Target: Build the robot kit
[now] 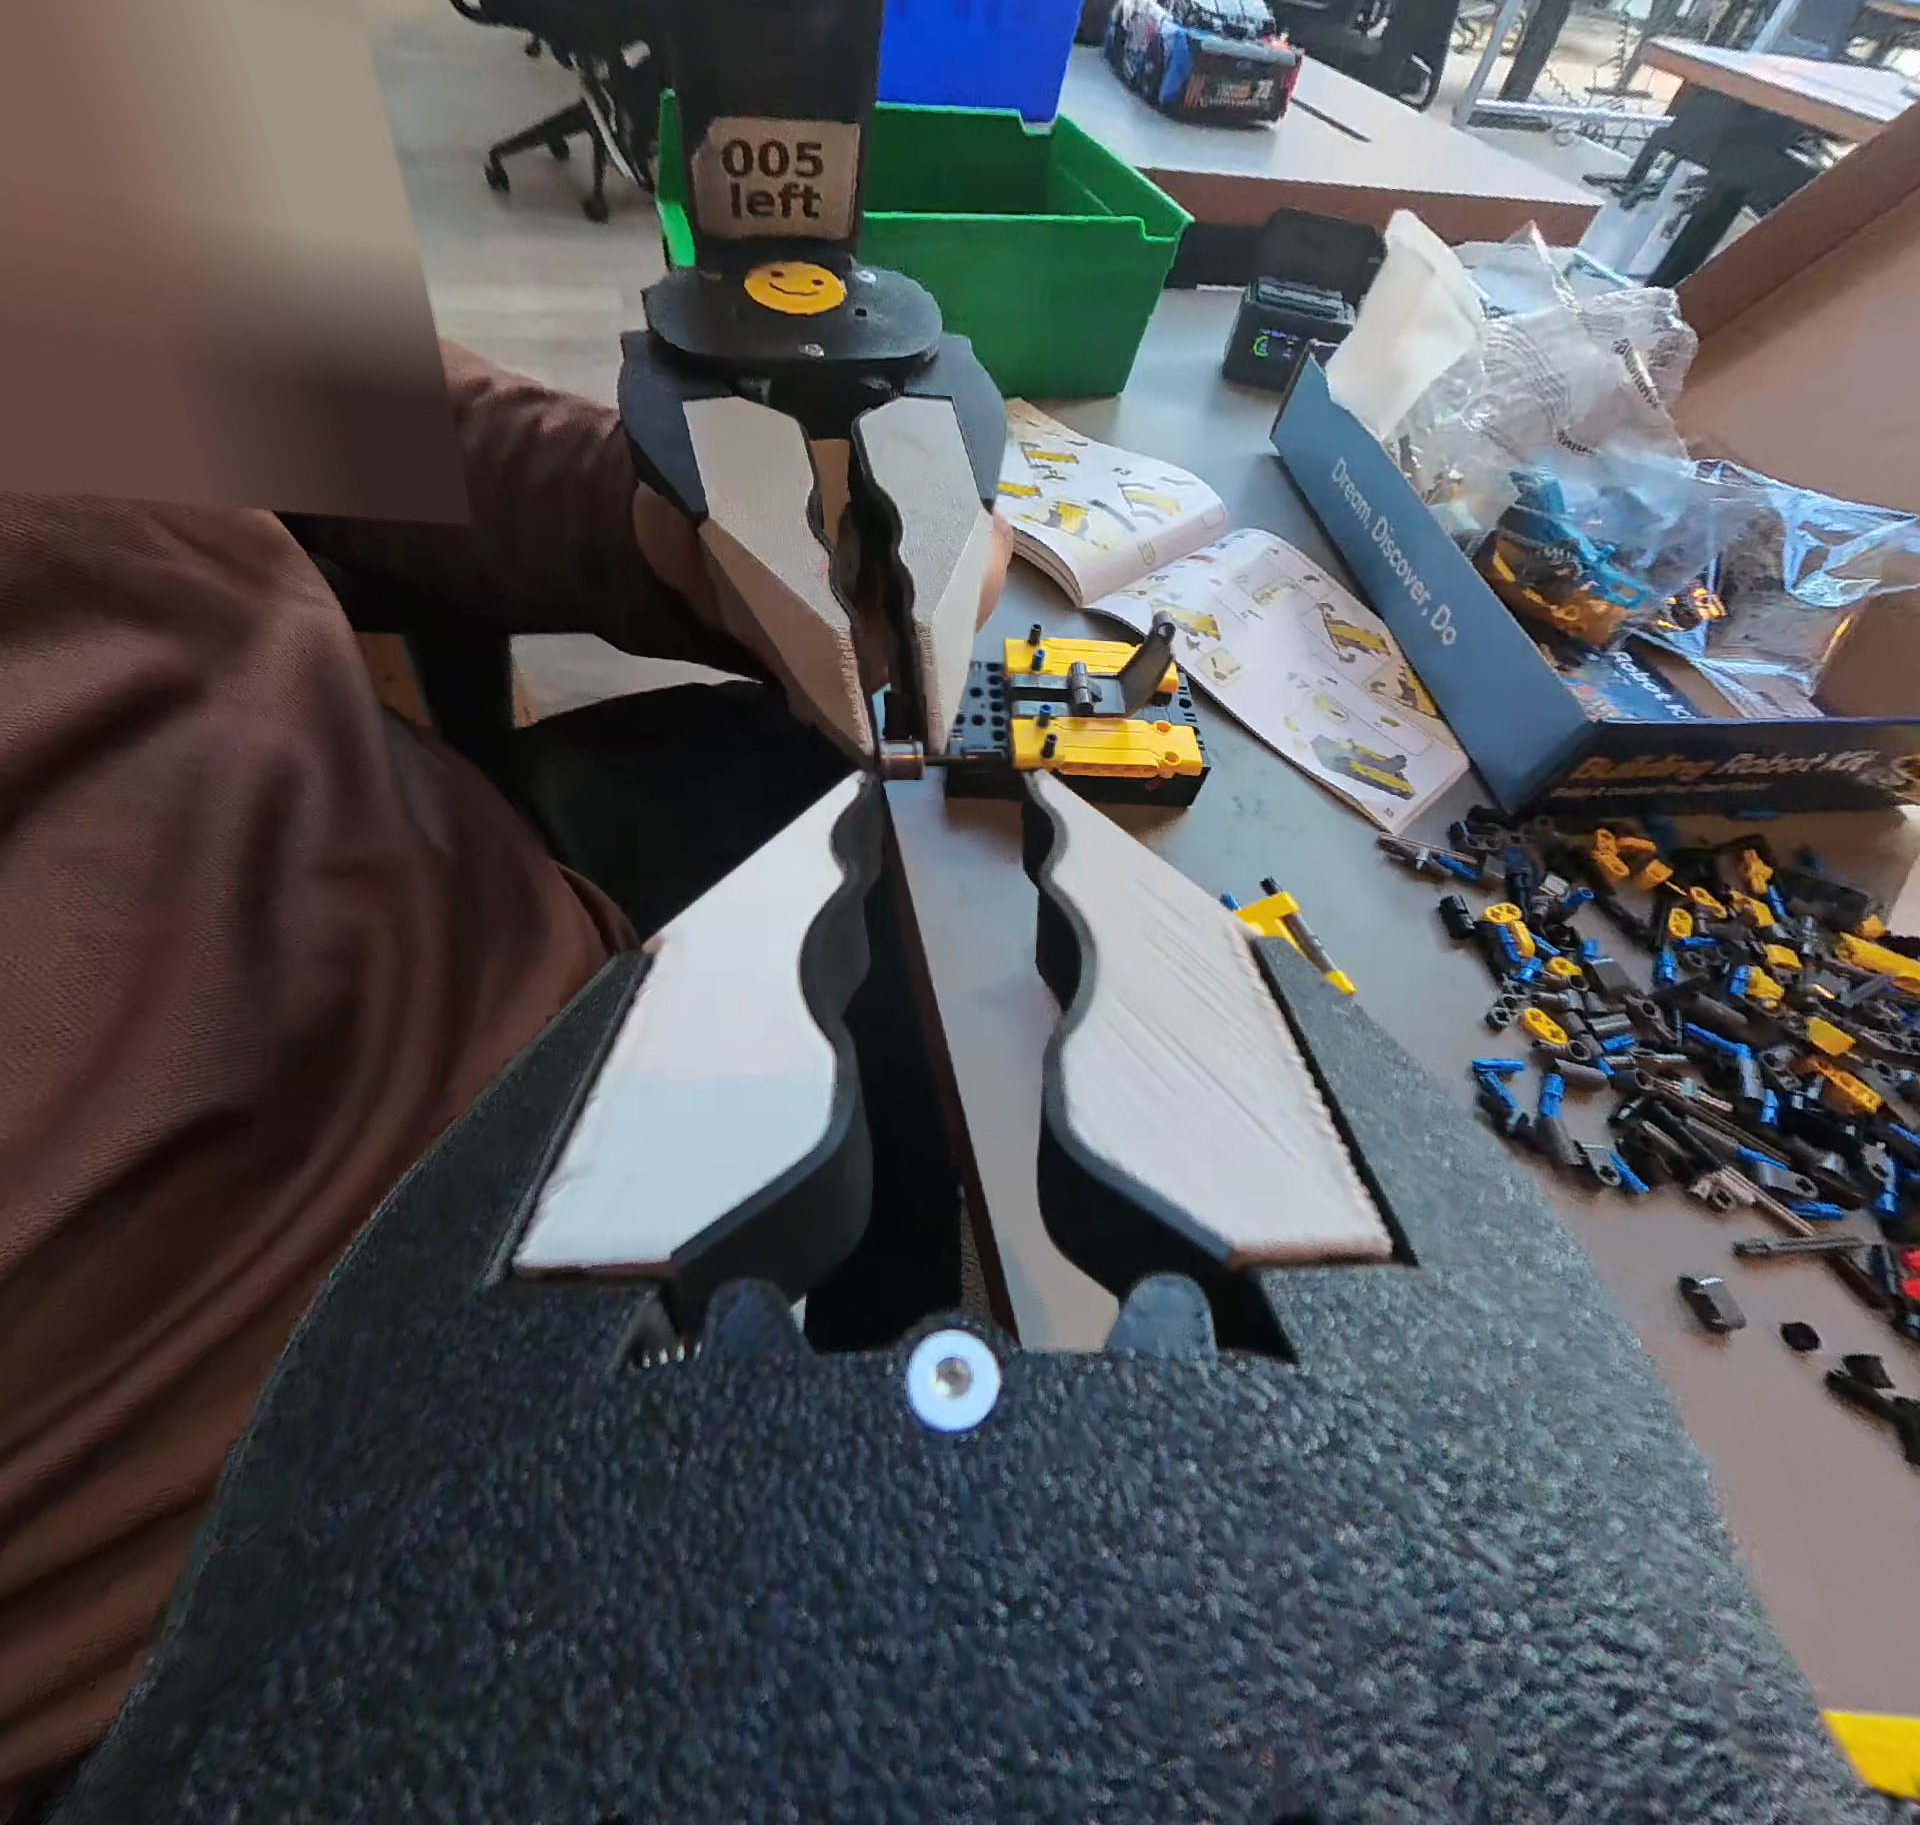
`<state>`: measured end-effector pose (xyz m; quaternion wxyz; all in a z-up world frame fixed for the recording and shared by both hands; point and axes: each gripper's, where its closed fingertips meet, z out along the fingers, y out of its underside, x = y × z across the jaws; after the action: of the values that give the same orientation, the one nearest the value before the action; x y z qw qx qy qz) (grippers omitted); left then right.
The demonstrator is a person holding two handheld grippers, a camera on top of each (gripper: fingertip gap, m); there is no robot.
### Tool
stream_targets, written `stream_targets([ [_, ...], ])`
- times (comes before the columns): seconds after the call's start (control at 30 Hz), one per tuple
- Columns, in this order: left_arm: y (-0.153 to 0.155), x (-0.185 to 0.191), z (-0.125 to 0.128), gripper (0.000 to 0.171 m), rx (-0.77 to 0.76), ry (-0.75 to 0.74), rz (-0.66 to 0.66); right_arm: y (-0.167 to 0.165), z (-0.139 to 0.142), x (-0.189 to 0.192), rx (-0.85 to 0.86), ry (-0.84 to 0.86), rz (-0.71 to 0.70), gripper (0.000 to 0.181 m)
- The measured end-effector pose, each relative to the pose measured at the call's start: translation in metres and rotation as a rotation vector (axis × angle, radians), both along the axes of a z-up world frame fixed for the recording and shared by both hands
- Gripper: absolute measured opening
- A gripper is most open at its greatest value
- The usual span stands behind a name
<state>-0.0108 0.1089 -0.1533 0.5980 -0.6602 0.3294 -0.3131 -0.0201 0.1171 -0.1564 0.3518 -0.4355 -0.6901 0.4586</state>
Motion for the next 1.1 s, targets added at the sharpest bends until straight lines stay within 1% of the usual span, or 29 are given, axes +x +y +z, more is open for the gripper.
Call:
stream_targets([
  [0.13, -0.0016, 0.0012, 0.0027, 0.005, -0.012, -0.039, -0.020, -0.0047, 0.0047, 0.0043, -0.060, 0.029, 0.038, 0.020],
  [0.3, -0.0039, 0.0053, 0.0065, 0.005, -0.038, -0.106, -0.058, -0.0034, 0.0053, 0.0059, -0.097, 0.033, 0.040, 0.021],
  [0.6, -0.0037, 0.0078, 0.0060, 0.005, -0.060, -0.153, -0.073, -0.0071, 0.0037, 0.0054, -0.171, 0.033, 0.072, 0.022],
  [0.8, -0.0022, 0.0049, 0.0079, 0.005, -0.073, -0.177, -0.066, -0.0077, 0.0029, 0.0044, -0.152, 0.042, 0.069, 0.015],
  [0.93, -0.0018, 0.0039, 0.0088, 0.005, -0.091, -0.199, -0.069, -0.0082, 0.0043, 0.0044, -0.191, 0.034, 0.075, 0.022],
  [1.1, -0.0016, 0.0045, 0.0083, 0.005, -0.100, -0.201, -0.069, -0.0066, 0.0039, 0.0037, -0.182, 0.035, 0.063, 0.022],
])
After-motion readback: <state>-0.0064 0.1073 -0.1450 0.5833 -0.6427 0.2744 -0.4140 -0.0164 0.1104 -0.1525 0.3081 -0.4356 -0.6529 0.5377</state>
